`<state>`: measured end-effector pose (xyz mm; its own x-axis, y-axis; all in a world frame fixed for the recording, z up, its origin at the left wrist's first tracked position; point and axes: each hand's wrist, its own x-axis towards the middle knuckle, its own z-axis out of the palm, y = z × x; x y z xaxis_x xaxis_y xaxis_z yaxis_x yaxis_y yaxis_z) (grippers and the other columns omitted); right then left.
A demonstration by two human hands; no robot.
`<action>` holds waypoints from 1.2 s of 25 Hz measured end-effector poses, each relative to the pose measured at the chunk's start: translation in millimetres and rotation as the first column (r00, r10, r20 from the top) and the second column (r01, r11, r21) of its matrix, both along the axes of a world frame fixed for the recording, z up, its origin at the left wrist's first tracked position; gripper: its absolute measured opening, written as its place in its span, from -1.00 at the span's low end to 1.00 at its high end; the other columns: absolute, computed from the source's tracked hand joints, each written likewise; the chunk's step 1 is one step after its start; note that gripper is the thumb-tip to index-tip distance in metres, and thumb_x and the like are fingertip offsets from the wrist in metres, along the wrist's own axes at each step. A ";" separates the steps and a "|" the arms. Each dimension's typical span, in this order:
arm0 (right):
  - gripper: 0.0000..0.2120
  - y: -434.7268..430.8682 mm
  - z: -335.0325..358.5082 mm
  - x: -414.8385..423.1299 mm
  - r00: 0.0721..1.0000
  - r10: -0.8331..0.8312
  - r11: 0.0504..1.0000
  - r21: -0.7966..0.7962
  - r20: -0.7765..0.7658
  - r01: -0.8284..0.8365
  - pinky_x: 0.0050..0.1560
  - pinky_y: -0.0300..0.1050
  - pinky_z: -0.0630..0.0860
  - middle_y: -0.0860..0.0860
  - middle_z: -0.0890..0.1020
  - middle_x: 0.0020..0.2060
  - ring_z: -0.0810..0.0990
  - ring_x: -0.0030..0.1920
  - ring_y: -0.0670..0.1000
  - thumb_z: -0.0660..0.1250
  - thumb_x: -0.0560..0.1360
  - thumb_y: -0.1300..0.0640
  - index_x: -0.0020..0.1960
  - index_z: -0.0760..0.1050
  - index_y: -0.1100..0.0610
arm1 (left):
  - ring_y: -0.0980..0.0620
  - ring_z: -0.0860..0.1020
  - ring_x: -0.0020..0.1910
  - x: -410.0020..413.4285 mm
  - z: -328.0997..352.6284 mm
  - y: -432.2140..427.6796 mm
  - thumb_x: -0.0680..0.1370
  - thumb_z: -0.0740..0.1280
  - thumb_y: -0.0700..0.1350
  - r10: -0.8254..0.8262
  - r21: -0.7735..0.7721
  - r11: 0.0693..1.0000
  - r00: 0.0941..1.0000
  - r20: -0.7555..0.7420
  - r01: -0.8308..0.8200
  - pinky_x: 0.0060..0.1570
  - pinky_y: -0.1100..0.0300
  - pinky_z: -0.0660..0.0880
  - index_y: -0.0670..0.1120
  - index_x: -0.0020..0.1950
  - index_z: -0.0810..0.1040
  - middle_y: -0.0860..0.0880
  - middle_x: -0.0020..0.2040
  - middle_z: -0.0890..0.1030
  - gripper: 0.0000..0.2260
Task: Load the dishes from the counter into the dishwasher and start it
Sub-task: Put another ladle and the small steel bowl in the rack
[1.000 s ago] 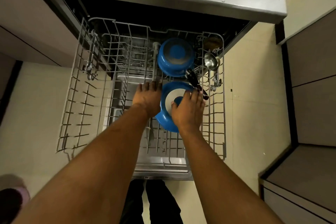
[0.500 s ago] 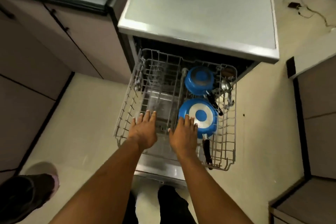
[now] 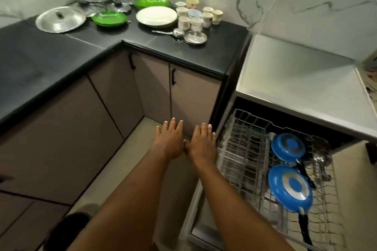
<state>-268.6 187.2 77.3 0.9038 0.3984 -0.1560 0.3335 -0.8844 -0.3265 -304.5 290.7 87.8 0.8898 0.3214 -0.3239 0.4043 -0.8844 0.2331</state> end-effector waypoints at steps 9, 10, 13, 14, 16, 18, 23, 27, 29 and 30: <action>-0.33 133.3 33.7 17.7 0.997 0.022 0.998 0.059 0.080 -0.027 0.55 0.05 -0.11 0.12 0.03 0.57 -0.12 0.57 0.12 0.21 0.59 -0.07 0.57 0.04 0.17 | -0.18 -0.10 0.59 -18.2 28.5 151.7 0.61 0.18 -0.13 0.081 0.087 0.993 0.996 0.023 -0.082 0.53 -0.16 -0.05 -0.04 0.62 -0.15 -0.11 0.62 -0.13 -0.31; -0.33 141.0 32.0 25.7 0.997 0.009 0.998 0.057 0.072 -0.013 0.55 0.05 -0.11 0.12 0.02 0.57 -0.12 0.57 0.12 0.21 0.59 -0.07 0.57 0.03 0.17 | -0.17 -0.10 0.59 -12.8 26.5 162.5 0.61 0.18 -0.13 0.084 0.095 0.992 0.996 0.019 -0.085 0.53 -0.16 -0.05 -0.04 0.62 -0.15 -0.11 0.62 -0.14 -0.32; -0.32 166.0 24.4 55.7 0.998 -0.030 0.997 0.071 0.048 0.026 0.55 0.04 -0.11 0.12 0.02 0.57 -0.12 0.57 0.12 0.22 0.59 -0.06 0.57 0.03 0.17 | -0.17 -0.11 0.59 13.0 23.1 191.0 0.62 0.17 -0.12 0.068 0.105 0.992 0.998 -0.011 -0.066 0.53 -0.15 -0.06 -0.03 0.62 -0.15 -0.10 0.62 -0.14 -0.33; -0.32 176.8 21.6 68.2 0.999 -0.036 0.997 0.075 0.041 0.033 0.55 0.04 -0.11 0.12 0.02 0.57 -0.11 0.57 0.11 0.22 0.59 -0.06 0.57 0.03 0.17 | -0.17 -0.11 0.59 25.0 23.2 200.8 0.62 0.18 -0.12 0.058 0.116 0.992 0.998 -0.021 -0.055 0.53 -0.15 -0.07 -0.03 0.62 -0.15 -0.10 0.62 -0.15 -0.32; -0.32 197.3 19.8 91.5 0.999 -0.039 0.995 0.091 0.033 0.035 0.55 0.04 -0.10 0.11 0.02 0.57 -0.11 0.57 0.11 0.23 0.58 -0.05 0.57 0.03 0.16 | -0.17 -0.12 0.59 50.7 24.7 219.3 0.62 0.20 -0.11 0.048 0.130 0.991 0.998 -0.031 -0.043 0.53 -0.16 -0.07 -0.03 0.62 -0.15 -0.11 0.62 -0.15 -0.31; -0.32 219.4 21.3 119.0 0.999 -0.023 0.996 0.091 0.031 0.020 0.55 0.04 -0.10 0.11 0.03 0.57 -0.10 0.57 0.11 0.23 0.58 -0.05 0.57 0.03 0.17 | -0.18 -0.12 0.59 83.0 30.1 239.7 0.61 0.22 -0.10 0.044 0.130 0.991 0.998 -0.052 -0.037 0.53 -0.16 -0.07 -0.03 0.62 -0.14 -0.11 0.62 -0.15 -0.30; -0.32 261.5 35.3 198.7 0.997 -0.002 0.996 0.086 0.078 -0.005 0.55 0.03 -0.10 0.11 0.04 0.57 -0.09 0.57 0.10 0.24 0.58 -0.05 0.57 0.04 0.17 | -0.16 -0.13 0.59 162.7 43.8 286.2 0.60 0.22 -0.10 0.064 0.096 0.993 0.998 -0.029 -0.061 0.54 -0.14 -0.08 -0.03 0.62 -0.13 -0.11 0.62 -0.15 -0.30; -0.33 289.2 41.9 246.4 0.996 0.018 0.997 0.067 0.085 -0.024 0.55 0.03 -0.07 0.11 0.06 0.56 -0.06 0.57 0.10 0.24 0.58 -0.05 0.56 0.04 0.16 | -0.18 -0.12 0.59 206.5 41.8 320.5 0.60 0.23 -0.09 0.059 0.091 0.994 0.996 -0.062 -0.053 0.54 -0.15 -0.09 -0.04 0.62 -0.13 -0.12 0.62 -0.15 -0.29; -0.35 303.7 42.1 272.2 0.997 0.018 0.998 0.066 0.074 -0.023 0.55 0.04 -0.03 0.12 0.07 0.56 -0.04 0.56 0.12 0.23 0.59 -0.05 0.55 0.06 0.16 | -0.18 -0.14 0.59 230.3 41.4 344.3 0.61 0.24 -0.10 0.053 0.081 0.996 0.996 -0.067 -0.048 0.53 -0.16 -0.10 -0.03 0.62 -0.13 -0.13 0.62 -0.16 -0.29; -0.35 310.2 40.8 282.6 0.998 0.017 0.998 0.051 0.064 -0.020 0.55 0.03 -0.02 0.12 0.08 0.56 -0.04 0.56 0.12 0.23 0.59 -0.05 0.55 0.06 0.16 | -0.19 -0.15 0.59 242.0 40.1 357.3 0.61 0.24 -0.09 0.047 0.084 0.996 0.996 -0.072 -0.040 0.53 -0.16 -0.10 -0.03 0.62 -0.13 -0.13 0.62 -0.17 -0.29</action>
<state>14.0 497.3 118.1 0.9037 0.4210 -0.0776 0.3708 -0.8604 -0.3496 -62.5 648.1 127.9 0.8492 0.3875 -0.3588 0.4561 -0.8806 0.1285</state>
